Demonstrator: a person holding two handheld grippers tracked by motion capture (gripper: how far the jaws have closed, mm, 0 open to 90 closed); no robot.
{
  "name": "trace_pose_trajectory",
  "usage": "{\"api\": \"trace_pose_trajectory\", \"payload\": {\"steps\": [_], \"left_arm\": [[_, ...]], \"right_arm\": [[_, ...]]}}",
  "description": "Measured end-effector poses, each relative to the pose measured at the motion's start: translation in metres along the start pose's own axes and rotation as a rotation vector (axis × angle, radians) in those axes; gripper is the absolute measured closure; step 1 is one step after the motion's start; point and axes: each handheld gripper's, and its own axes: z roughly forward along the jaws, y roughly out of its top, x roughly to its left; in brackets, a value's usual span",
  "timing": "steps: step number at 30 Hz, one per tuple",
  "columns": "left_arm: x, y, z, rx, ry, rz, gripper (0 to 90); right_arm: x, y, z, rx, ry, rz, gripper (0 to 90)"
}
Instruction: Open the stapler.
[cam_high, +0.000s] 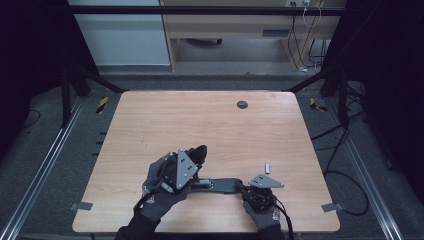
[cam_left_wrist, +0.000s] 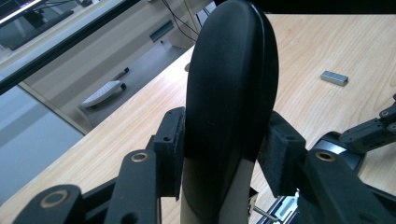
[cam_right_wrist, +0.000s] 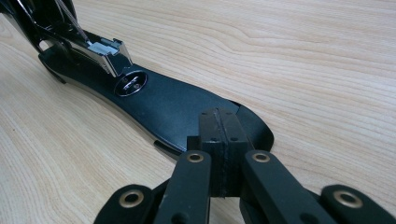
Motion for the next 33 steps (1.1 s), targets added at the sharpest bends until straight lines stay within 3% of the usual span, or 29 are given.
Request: {"api": "trace_pose_trajectory", "payload": {"steps": [28,33], "left_arm": [[0.016,-0.014,-0.018,-0.056,0.045,-0.087,57.0],[0.022,-0.019,-0.024,-0.072,0.069,-0.127,57.8]], "right_arm": [[0.0,0.0,0.0,0.001,0.004,0.003,90.0],[0.0,0.0,0.0,0.001,0.008,0.008,90.0]]}}
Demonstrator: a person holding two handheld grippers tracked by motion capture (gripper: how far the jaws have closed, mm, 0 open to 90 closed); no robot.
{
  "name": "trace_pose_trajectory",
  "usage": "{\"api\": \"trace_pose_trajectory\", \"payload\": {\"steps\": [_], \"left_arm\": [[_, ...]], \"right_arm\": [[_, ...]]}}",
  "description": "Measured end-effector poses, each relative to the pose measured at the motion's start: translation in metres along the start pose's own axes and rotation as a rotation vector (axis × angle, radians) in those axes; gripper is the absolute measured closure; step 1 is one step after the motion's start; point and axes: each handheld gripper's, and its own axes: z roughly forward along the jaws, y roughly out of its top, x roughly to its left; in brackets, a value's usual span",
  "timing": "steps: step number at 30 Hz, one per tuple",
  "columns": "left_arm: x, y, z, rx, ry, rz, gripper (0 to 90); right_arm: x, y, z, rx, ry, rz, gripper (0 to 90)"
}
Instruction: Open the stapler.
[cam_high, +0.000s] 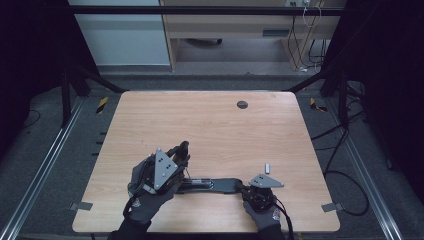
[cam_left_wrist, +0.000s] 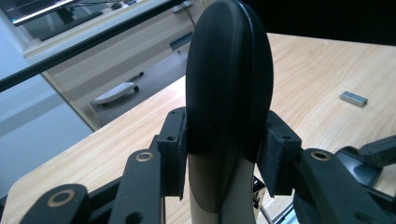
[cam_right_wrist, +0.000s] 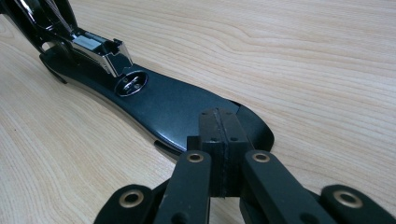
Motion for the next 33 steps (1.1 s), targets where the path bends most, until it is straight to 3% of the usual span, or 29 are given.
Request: {"api": "trace_pose_trajectory", "payload": {"steps": [11,33], "left_arm": [[0.01,-0.009,-0.011,-0.026,0.045,-0.066,58.8],[0.02,-0.02,-0.02,-0.048,0.097,-0.14,59.3]], "right_arm": [[0.0,0.0,0.0,0.0,-0.001,-0.002,90.0],[-0.001,0.0,0.0,0.002,0.004,-0.006,90.0]]}}
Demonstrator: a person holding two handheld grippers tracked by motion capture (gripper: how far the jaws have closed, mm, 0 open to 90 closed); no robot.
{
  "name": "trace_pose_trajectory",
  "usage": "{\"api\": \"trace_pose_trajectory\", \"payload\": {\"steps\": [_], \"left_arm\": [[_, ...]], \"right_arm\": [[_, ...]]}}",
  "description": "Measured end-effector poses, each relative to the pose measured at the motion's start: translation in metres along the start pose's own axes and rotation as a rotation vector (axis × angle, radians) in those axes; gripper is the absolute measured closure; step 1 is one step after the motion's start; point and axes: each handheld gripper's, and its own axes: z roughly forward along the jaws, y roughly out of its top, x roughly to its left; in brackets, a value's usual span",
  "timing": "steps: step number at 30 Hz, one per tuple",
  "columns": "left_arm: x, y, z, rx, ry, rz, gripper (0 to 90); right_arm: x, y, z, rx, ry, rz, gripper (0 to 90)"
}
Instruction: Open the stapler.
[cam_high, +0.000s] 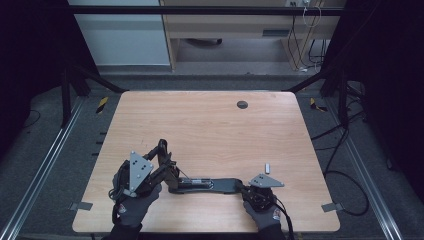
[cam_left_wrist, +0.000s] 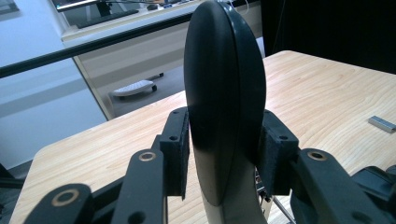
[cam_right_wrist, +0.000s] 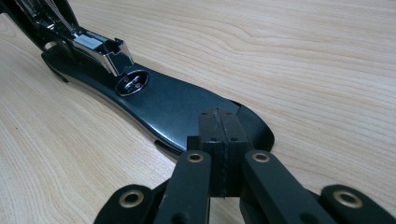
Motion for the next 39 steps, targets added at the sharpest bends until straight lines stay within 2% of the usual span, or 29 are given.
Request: {"api": "trace_pose_trajectory", "payload": {"steps": [4,5,8,9,10,12,21,25,34,39], "left_arm": [[0.001,-0.002,-0.001,-0.007,0.009,-0.012,59.3],[0.004,-0.003,-0.002,-0.007,0.029,-0.024,59.2],[0.014,-0.009,-0.006,-0.016,0.022,-0.073,59.2],[0.014,-0.009,-0.006,-0.016,0.022,-0.073,59.2],[0.02,-0.012,-0.008,-0.016,0.022,-0.098,59.1],[0.024,-0.015,-0.009,-0.019,0.025,-0.115,59.0],[0.033,-0.023,-0.014,-0.019,0.052,-0.15,58.2],[0.041,-0.03,-0.017,-0.02,0.06,-0.186,57.9],[0.052,-0.041,-0.02,-0.027,0.065,-0.231,57.0],[0.059,-0.05,-0.022,-0.027,0.069,-0.27,56.4]], "right_arm": [[0.0,0.0,0.0,0.001,0.001,0.001,90.0],[0.0,0.0,0.0,-0.001,0.001,-0.001,90.0],[0.0,0.0,0.0,-0.001,0.002,-0.001,90.0],[0.0,0.0,0.0,-0.001,0.002,-0.001,90.0],[0.0,0.0,0.0,-0.001,0.004,0.001,90.0],[0.0,0.0,0.0,-0.001,0.003,0.001,90.0],[0.0,0.0,0.0,-0.001,0.003,0.001,90.0],[0.0,0.0,0.0,0.001,0.003,0.003,90.0],[0.0,0.0,0.0,0.001,0.003,0.002,90.0],[0.0,0.0,0.0,0.0,0.003,0.002,90.0]]}}
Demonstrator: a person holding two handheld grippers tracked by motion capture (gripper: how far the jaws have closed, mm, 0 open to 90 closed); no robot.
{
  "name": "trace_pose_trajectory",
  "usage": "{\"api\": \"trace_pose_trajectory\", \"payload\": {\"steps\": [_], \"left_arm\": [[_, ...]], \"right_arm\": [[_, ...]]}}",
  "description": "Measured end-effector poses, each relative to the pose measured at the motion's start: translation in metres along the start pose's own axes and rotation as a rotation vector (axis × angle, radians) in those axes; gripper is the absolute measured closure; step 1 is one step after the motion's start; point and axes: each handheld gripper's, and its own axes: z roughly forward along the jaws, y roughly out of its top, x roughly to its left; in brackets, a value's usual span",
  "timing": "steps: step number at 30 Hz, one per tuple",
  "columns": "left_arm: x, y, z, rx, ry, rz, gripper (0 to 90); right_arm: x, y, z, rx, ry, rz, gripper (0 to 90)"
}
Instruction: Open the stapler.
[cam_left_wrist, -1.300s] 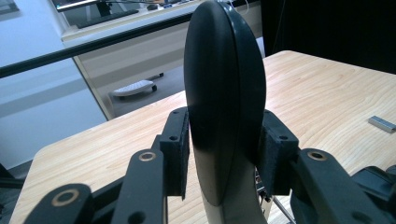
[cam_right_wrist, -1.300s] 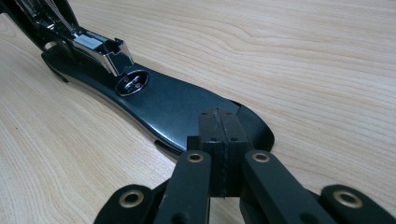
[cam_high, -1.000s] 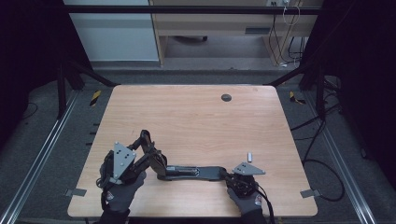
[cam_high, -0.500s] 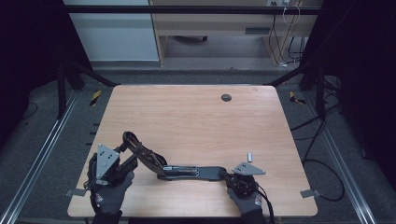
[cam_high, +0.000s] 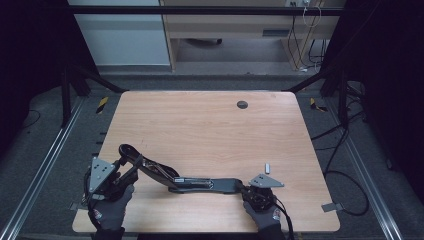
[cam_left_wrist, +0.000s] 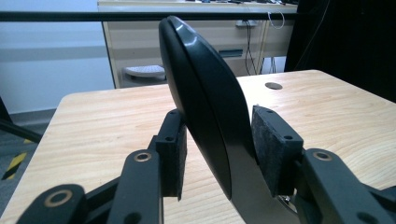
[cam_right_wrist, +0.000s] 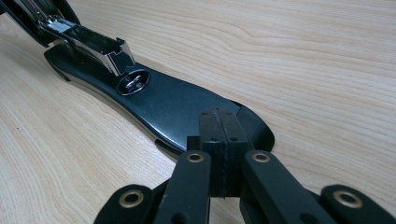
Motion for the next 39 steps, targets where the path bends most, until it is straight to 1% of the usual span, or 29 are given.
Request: {"api": "trace_pose_trajectory", "payload": {"steps": [2,4,6,17,20,21,22,25,27,29,31,32,34,39], "left_arm": [[0.003,-0.003,-0.001,-0.001,0.009,-0.007,55.9],[0.005,-0.005,-0.001,-0.003,0.006,-0.021,55.7],[0.007,-0.006,-0.002,-0.008,0.005,-0.023,55.5],[0.007,-0.006,-0.002,-0.014,0.009,-0.002,54.2],[0.009,-0.004,-0.006,-0.022,0.017,0.007,49.8],[0.01,-0.003,-0.007,-0.02,0.017,0.01,46.6],[0.011,-0.003,-0.01,-0.02,0.023,0.02,45.5],[0.014,-0.002,-0.016,-0.016,0.009,0.03,42.3],[0.016,-0.002,-0.019,-0.012,0.0,0.039,39.3],[0.017,-0.003,-0.023,-0.003,-0.005,0.055,38.6],[0.019,-0.006,-0.026,0.004,-0.012,0.054,36.8],[0.019,-0.007,-0.027,0.012,-0.014,0.062,36.0],[0.018,-0.012,-0.03,0.033,-0.015,0.082,35.0],[0.017,-0.022,-0.032,0.074,-0.012,0.104,33.3]], "right_arm": [[0.0,0.0,0.0,0.0,0.0,0.0,90.0],[0.0,0.0,0.0,0.0,0.0,0.0,90.0],[0.0,0.0,0.0,0.0,0.0,0.0,90.0],[0.0,0.0,0.0,0.0,0.001,-0.001,90.0],[0.0,0.0,0.0,0.0,0.0,-0.008,90.0],[0.0,0.0,0.0,0.0,-0.001,-0.01,90.0],[0.0,0.0,0.0,-0.001,0.0,-0.008,90.0],[0.0,0.0,0.0,0.0,-0.001,-0.007,90.0],[0.0,0.0,0.0,-0.002,-0.005,-0.004,90.0],[-0.001,0.0,0.0,-0.003,-0.008,-0.006,90.0],[-0.001,0.0,0.0,-0.003,-0.007,-0.008,90.0],[-0.001,0.0,-0.001,0.002,-0.008,0.001,90.0],[-0.002,0.0,-0.001,0.0,-0.008,-0.002,90.0],[-0.002,0.0,-0.001,0.001,-0.01,-0.005,90.0]]}}
